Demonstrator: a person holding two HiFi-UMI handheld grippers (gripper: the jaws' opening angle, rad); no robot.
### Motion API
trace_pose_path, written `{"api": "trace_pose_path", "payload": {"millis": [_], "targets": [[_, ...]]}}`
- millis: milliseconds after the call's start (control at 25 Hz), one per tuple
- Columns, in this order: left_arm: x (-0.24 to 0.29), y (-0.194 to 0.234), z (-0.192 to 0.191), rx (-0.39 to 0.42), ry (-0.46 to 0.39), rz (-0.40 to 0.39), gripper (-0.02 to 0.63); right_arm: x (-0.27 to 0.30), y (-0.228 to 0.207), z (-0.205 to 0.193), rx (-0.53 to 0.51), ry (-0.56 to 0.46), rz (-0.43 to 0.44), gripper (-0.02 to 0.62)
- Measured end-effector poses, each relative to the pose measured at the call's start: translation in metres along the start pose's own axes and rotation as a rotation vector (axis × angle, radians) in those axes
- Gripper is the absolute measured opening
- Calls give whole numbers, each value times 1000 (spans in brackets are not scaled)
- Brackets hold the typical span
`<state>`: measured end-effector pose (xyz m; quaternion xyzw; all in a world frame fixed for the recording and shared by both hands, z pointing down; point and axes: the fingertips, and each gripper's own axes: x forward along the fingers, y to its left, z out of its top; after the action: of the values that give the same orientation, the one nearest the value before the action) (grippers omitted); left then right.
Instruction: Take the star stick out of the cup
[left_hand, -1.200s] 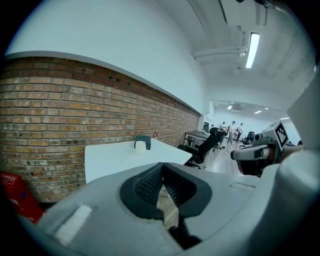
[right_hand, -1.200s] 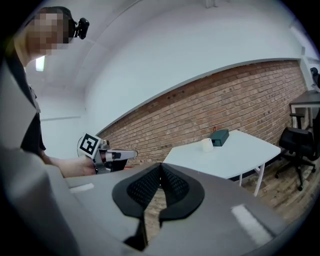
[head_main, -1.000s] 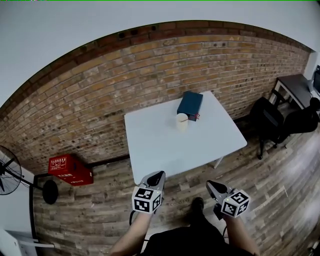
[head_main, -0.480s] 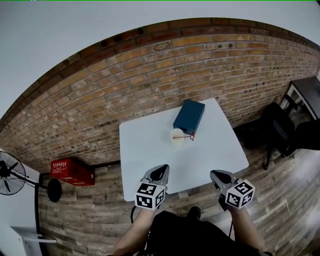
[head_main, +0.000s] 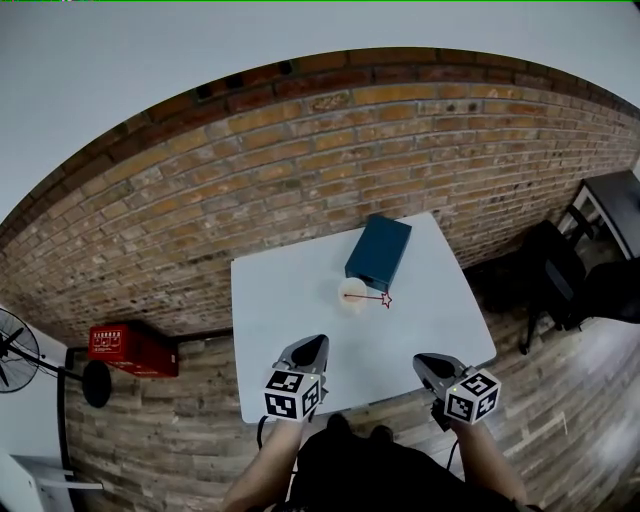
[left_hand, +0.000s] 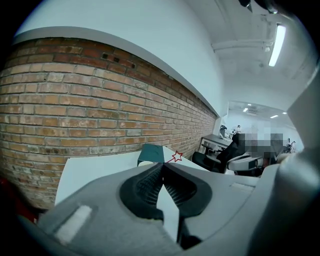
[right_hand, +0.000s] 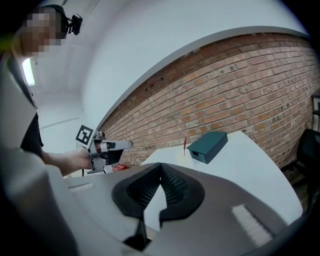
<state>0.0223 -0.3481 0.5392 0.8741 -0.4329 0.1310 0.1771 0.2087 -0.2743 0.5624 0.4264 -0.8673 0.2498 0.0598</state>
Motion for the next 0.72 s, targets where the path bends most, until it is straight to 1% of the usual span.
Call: {"api": "trace_pose_path", "payload": {"millis": [200, 400, 560, 720], "targets": [[8, 30, -1, -20, 14, -13, 6, 41, -3, 11, -11, 22, -24, 2], [13, 48, -1, -20, 19, -59, 6, 75, -3, 25, -47, 37, -54, 2], [15, 63, -1, -10, 20, -97, 6, 91, -5, 39, -69, 18, -120, 26], [18, 69, 0, -13, 16, -124, 6, 92, -11, 47, -82, 3, -178, 54]]}}
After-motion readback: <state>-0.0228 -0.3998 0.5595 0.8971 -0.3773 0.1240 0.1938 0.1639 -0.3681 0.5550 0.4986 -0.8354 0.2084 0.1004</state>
